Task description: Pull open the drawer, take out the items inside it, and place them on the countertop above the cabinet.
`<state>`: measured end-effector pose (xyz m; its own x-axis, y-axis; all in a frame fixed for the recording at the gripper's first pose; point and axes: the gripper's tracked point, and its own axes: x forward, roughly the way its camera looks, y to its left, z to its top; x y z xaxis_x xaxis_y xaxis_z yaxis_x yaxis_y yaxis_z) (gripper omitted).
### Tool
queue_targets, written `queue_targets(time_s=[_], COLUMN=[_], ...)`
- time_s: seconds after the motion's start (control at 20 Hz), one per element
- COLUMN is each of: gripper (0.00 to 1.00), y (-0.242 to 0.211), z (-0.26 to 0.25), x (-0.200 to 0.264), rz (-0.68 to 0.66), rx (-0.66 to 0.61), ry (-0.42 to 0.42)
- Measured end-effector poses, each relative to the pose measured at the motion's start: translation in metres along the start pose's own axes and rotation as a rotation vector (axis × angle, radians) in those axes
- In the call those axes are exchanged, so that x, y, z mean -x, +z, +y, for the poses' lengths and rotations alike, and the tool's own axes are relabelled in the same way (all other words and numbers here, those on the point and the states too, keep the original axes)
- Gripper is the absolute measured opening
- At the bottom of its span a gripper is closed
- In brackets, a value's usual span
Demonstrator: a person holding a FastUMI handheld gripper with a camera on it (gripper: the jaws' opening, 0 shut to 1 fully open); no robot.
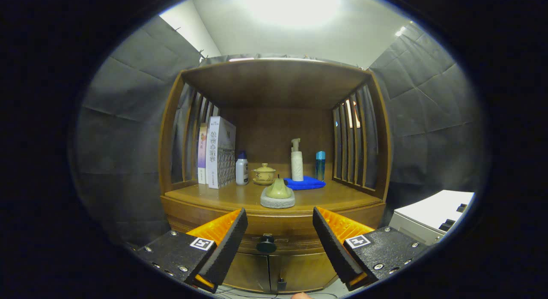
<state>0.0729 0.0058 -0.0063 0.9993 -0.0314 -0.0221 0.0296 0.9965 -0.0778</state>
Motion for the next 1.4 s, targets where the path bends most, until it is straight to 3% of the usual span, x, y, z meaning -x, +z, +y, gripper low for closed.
queue_targets(time_s=[0.7,1.4], gripper=[0.95,0.96], y=[0.048,0.026], z=[-0.048,-0.054], x=[0.098,0.111], rz=[-0.083,-0.049], rx=[-0.064,-0.071], ry=[-0.035,-0.038])
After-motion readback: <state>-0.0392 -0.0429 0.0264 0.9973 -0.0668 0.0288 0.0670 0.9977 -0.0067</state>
